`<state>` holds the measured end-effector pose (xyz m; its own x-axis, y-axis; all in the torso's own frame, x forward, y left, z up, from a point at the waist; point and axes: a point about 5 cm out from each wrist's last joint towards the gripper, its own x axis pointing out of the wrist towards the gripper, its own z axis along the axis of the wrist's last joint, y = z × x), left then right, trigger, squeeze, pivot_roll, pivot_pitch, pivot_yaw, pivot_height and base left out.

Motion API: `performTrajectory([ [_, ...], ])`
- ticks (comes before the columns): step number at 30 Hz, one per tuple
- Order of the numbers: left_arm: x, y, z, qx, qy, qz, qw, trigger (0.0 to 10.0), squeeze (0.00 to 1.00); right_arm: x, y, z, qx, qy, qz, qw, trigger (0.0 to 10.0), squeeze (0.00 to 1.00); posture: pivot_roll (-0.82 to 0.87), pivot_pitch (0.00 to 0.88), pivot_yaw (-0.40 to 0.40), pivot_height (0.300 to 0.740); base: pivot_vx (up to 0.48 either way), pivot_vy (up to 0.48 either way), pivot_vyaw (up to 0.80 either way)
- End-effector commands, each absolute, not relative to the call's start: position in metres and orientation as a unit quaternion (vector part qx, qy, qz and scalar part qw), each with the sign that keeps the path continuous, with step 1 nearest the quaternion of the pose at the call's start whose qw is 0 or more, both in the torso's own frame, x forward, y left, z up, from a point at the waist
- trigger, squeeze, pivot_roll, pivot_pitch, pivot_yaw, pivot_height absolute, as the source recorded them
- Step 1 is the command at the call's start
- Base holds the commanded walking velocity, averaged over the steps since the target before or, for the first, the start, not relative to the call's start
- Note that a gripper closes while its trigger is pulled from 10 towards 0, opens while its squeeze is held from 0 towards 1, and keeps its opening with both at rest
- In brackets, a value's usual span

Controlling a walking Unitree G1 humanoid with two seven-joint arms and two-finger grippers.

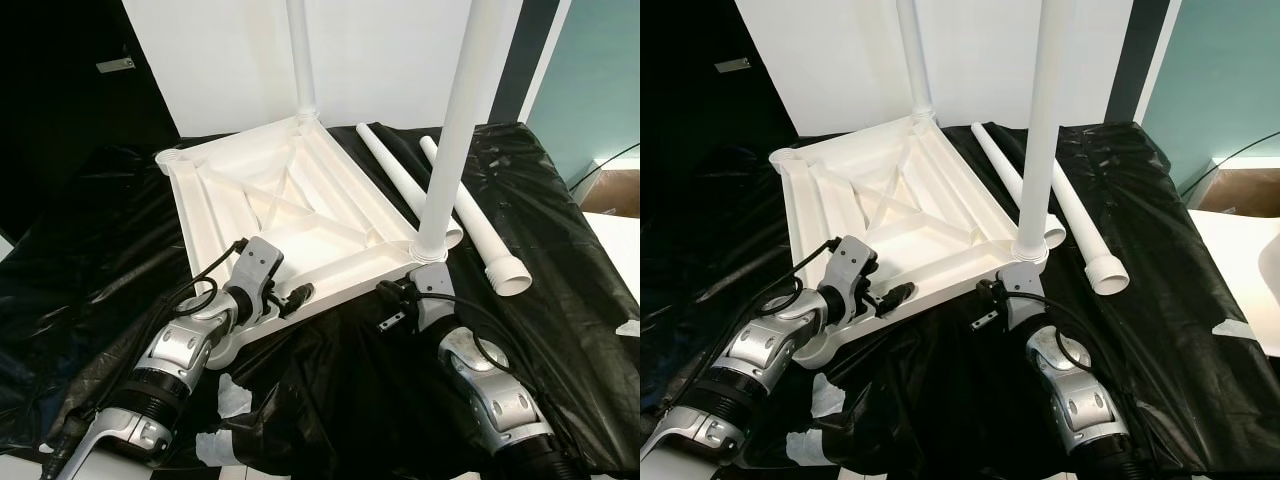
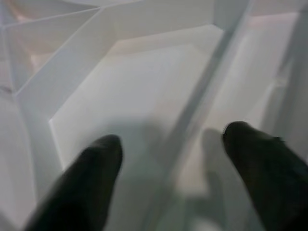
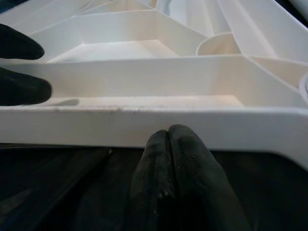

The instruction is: Building children table

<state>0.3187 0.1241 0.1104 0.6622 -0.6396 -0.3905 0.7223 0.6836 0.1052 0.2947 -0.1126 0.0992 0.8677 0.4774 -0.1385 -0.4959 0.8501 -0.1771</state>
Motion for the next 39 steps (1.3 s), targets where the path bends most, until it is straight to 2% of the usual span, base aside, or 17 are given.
performTrajectory([
  [1, 0.301, 0.119, 0.086, 0.136, 0.224, -0.43, 0.864, 0.0, 0.0, 0.301, -0.104, 0.096, -0.122, 0.046, 0.273, 0.953, 10.0, 0.0, 0.0, 0.0, 0.083, 0.74, 0.0, 0.0, 0.0],
  [7, 0.286, 0.107, 0.089, 0.111, 0.221, -0.488, 0.837, 0.0, 0.0, 0.321, -0.101, 0.102, -0.132, 0.044, 0.274, 0.952, 10.0, 0.0, 0.03, 0.0, 0.074, 0.74, 0.0, 0.0, 0.0],
  [21, 0.269, 0.094, 0.091, 0.064, 0.22, -0.532, 0.815, 0.0, 0.0, 0.342, -0.085, 0.112, -0.139, 0.017, 0.271, 0.952, 10.0, 0.0, 0.03, 0.0, 0.085, 0.74, 0.0, 0.0, 0.0],
  [24, 0.269, 0.092, 0.094, 0.053, 0.213, -0.537, 0.815, 0.0, 0.0, 0.343, -0.085, 0.112, -0.142, 0.013, 0.27, 0.952, 10.0, 0.0, 0.03, 0.0, 0.087, 0.74, 0.0, 0.0, 0.0],
  [29, 0.283, 0.091, 0.103, 0.054, 0.164, -0.494, 0.852, 0.0, 0.0, 0.344, -0.086, 0.11, -0.14, 0.011, 0.266, 0.954, 10.0, 0.0, 0.02, 0.0, 0.087, 0.74, 0.0, 0.0, 0.0],
  [30, 0.289, 0.092, 0.105, 0.053, 0.152, -0.475, 0.865, 3.0, 0.0, 0.343, -0.086, 0.11, -0.138, 0.009, 0.268, 0.954, 10.0, 0.0, 0.02, 0.0, 0.084, 0.74, 0.0, 0.0, 0.0],
  [31, 0.293, 0.094, 0.107, 0.052, 0.145, -0.461, 0.874, 3.0, 0.0, 0.342, -0.085, 0.11, -0.136, 0.008, 0.269, 0.954, 10.0, 0.0, 0.02, 0.0, 0.084, 0.74, 0.0, 0.0, 0.0],
  [32, 0.298, 0.095, 0.111, 0.043, 0.129, -0.447, 0.884, 10.0, 0.0, 0.341, -0.084, 0.109, -0.135, 0.006, 0.27, 0.953, 10.0, 0.0, 0.02, 0.0, 0.084, 0.74, 0.0, 0.0, 0.0],
  [34, 0.303, 0.097, 0.117, 0.033, 0.111, -0.433, 0.894, 10.0, 0.0, 0.34, -0.083, 0.109, -0.135, 0.004, 0.271, 0.953, 10.0, 0.0, 0.02, 0.0, 0.084, 0.74, 0.0, 0.0, 0.0],
  [39, 0.31, 0.106, 0.131, 0.078, 0.083, -0.409, 0.905, 10.0, 0.0, 0.337, -0.083, 0.11, -0.122, -0.003, 0.272, 0.955, 10.0, 0.0, 0.02, 0.0, 0.078, 0.74, 0.0, 0.0, 0.0],
])
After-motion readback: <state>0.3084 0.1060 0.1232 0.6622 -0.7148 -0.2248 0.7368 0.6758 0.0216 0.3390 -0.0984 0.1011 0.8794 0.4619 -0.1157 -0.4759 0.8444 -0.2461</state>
